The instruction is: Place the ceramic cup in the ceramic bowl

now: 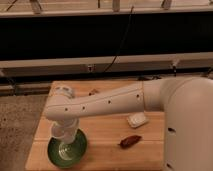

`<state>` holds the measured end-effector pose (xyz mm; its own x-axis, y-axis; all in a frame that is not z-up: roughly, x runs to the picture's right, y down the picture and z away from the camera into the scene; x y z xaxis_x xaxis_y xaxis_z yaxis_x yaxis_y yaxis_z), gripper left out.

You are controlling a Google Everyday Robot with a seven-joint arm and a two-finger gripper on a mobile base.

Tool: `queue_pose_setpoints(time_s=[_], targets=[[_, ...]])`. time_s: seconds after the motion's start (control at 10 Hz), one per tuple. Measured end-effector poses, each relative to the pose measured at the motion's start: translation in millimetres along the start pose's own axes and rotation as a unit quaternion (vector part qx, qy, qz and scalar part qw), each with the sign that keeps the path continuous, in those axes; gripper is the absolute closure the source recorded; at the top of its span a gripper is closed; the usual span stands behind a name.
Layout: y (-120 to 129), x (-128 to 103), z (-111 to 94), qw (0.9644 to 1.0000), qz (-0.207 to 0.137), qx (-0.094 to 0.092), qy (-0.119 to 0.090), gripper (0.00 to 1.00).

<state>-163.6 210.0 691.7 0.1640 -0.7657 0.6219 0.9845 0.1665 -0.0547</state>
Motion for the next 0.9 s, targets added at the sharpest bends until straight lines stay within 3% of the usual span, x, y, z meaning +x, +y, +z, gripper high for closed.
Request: queue_pose_setpoints(time_s=[0.9], targets=[[-0.8, 0.0, 1.7, 1.0000, -0.004, -0.003, 0.002, 0.95]])
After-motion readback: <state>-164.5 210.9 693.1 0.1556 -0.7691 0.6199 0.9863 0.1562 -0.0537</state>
